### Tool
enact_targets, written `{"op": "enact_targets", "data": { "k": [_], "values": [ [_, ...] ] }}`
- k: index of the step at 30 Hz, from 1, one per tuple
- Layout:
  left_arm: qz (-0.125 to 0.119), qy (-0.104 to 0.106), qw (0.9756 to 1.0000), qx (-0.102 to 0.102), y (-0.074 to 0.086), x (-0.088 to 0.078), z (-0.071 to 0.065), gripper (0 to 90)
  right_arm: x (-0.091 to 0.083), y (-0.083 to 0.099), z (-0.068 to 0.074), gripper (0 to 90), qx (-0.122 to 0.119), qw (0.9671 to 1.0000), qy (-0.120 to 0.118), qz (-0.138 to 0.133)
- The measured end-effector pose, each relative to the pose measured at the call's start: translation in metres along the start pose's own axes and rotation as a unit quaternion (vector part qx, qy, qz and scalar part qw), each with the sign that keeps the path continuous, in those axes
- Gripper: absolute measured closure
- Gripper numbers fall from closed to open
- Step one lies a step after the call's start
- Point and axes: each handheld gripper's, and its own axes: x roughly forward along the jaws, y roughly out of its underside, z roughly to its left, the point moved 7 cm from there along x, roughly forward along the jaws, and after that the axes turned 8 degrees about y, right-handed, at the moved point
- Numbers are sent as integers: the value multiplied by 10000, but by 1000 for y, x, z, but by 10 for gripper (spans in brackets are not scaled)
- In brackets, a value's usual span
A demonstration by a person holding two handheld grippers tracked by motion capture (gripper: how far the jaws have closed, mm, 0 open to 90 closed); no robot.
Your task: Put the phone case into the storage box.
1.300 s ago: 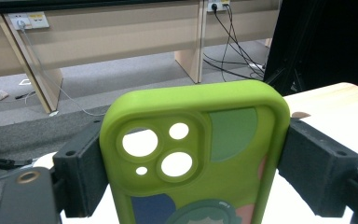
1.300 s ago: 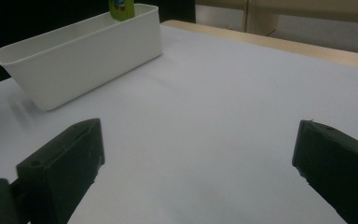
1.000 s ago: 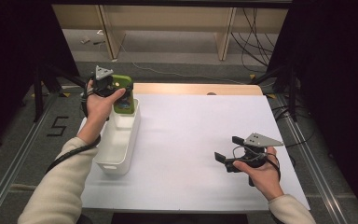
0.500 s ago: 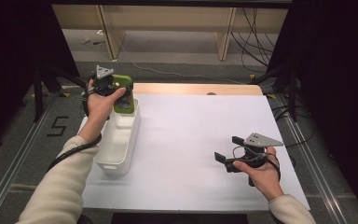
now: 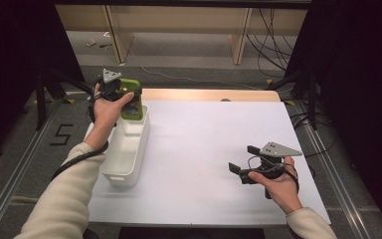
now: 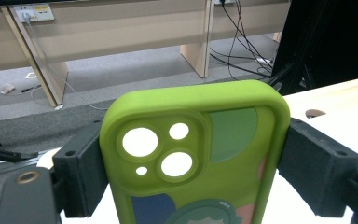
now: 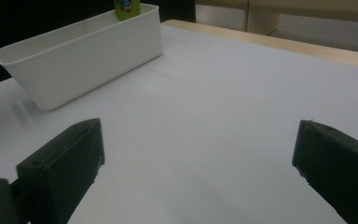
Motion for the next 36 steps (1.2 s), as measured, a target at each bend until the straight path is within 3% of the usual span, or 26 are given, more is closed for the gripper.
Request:
{"op": "enact_targets", "data": {
  "k": [15,36],
  "values": [
    [34,-28,10000,-33,3,5,4,162,1,0,0,32,-3,10000,-2,21],
    [51,27,10000,-10,2,12,0,161,1,1,1,32,-4,10000,-26,25]
  ]
}}
